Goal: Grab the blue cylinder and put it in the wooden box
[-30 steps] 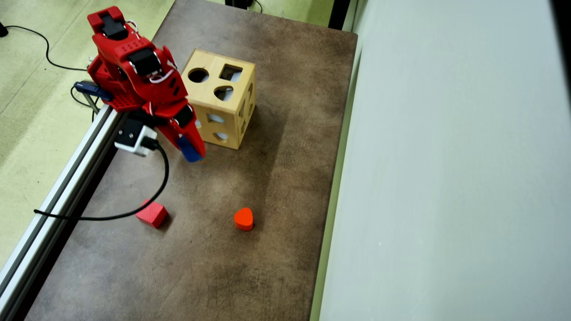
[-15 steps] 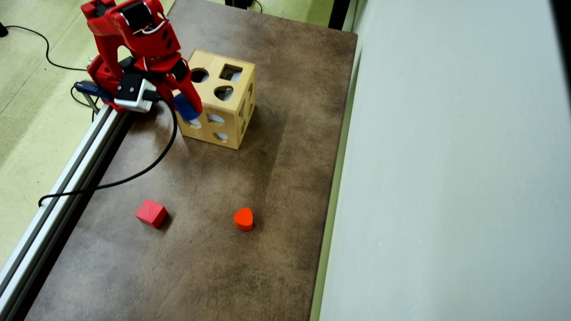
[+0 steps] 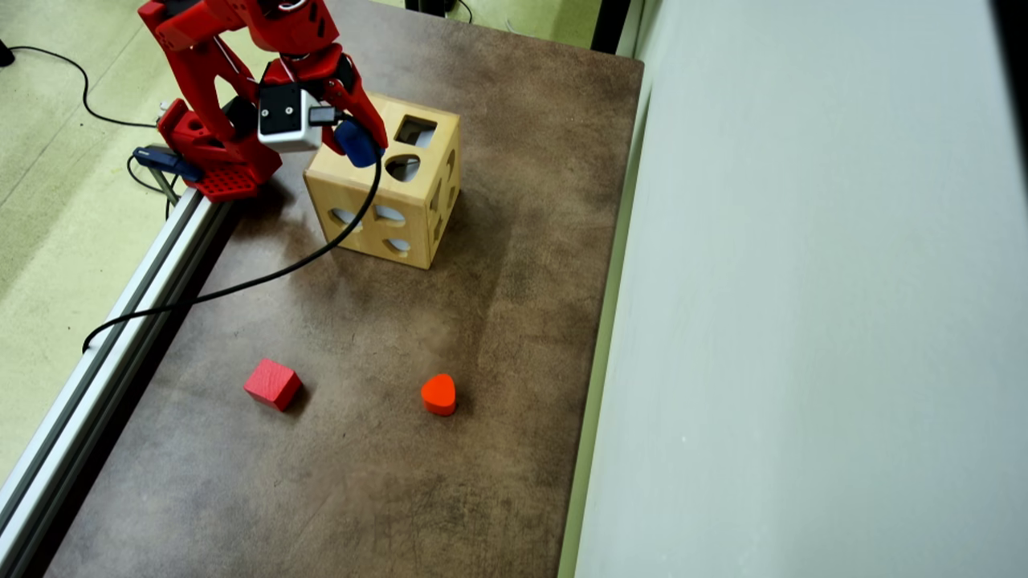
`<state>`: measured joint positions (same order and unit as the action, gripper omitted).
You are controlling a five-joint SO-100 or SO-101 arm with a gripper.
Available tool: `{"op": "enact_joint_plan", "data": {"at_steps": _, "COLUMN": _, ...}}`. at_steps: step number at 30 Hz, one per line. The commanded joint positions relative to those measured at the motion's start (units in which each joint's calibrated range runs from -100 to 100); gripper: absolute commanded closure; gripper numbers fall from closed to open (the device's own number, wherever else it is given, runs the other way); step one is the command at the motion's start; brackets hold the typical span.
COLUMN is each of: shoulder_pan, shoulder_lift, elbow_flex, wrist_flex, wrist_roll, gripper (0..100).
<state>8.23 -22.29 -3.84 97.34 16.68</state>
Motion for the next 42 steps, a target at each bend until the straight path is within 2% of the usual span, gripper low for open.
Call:
{"op": "enact_joint_plan", "data": {"at_steps": 1, "shoulder_pan": -1.99, "shoulder_lift": -5.69, "elbow_flex": 4.46, "wrist_flex": 0.41, "wrist_roll": -0.15, "gripper": 93}}
{"op": "enact_joint_plan", "data": {"at_steps": 8, "shoulder_pan": -2.81, "shoulder_lift": -8.41, "elbow_flex": 10.99, "wrist_flex": 0.25, "wrist_roll": -0.20, "gripper": 93}}
{"op": "enact_joint_plan", "data": {"at_steps": 25, "shoulder_pan": -10.68, "shoulder_lift": -8.33, "elbow_flex": 12.51, "wrist_flex": 0.09, "wrist_roll": -2.69, "gripper": 93}}
{"op": "enact_joint_plan", "data": {"at_steps": 42, "shoulder_pan": -11.35, "shoulder_lift": -7.73, "elbow_flex": 17.43, "wrist_flex": -0.47, "wrist_roll": -2.69, "gripper": 93}}
